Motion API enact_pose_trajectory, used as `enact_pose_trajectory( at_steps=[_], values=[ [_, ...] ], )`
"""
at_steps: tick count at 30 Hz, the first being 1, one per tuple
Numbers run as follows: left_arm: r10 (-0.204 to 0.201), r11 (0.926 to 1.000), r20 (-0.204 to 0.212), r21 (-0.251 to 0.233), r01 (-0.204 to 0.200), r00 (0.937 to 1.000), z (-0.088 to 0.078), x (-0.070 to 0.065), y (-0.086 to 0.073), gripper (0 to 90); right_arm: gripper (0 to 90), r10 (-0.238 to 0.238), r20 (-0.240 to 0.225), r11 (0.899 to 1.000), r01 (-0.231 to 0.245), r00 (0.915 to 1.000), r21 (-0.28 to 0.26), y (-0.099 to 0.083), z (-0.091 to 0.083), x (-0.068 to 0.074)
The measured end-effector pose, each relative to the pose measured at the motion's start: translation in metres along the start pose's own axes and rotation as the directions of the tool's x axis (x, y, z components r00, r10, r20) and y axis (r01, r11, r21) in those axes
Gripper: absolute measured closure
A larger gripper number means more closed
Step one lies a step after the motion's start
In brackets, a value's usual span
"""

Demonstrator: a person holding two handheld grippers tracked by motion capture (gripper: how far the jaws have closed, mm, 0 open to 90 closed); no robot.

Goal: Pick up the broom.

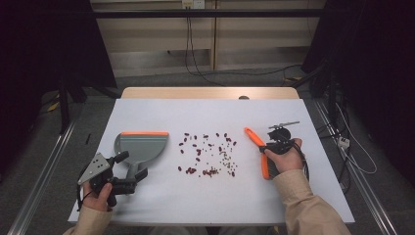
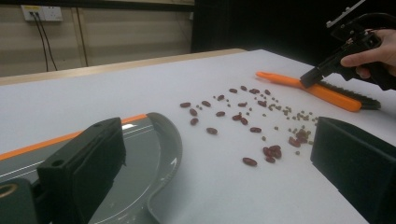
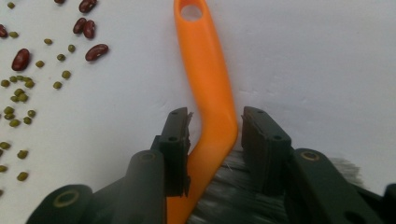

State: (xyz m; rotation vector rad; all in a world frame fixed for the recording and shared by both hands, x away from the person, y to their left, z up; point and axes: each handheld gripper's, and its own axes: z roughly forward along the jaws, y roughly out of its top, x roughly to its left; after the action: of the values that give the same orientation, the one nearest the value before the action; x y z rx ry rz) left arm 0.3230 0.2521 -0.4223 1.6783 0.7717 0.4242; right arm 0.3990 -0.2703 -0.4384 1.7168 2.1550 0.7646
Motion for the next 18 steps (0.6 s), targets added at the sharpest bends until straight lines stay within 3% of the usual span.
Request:
enact_pose_trajectory(
  at_steps=[7,12,18],
  values=[
    [0.0,1.0,-0.001,-0.001,0.0,1.0,0.001,-0.001,0.0,2.8,68.2,-0.017,0.015,1.0,0.017,0.9998,-0.015,0.0,0.009,0.007],
    [-0.006,0.9999,-0.002,0.009,0.006,1.0,0.001,0.002,-0.001,2.8,67.7,-0.033,-0.017,0.999,0.033,0.9993,-0.021,-0.002,0.009,0.004],
    [-0.002,1.0,0.003,0.005,0.002,1.0,0.002,0.001,0.0,2.8,66.7,-0.055,0.015,0.998,0.055,0.9984,-0.007,-0.001,0.013,0.008]
  ],
)
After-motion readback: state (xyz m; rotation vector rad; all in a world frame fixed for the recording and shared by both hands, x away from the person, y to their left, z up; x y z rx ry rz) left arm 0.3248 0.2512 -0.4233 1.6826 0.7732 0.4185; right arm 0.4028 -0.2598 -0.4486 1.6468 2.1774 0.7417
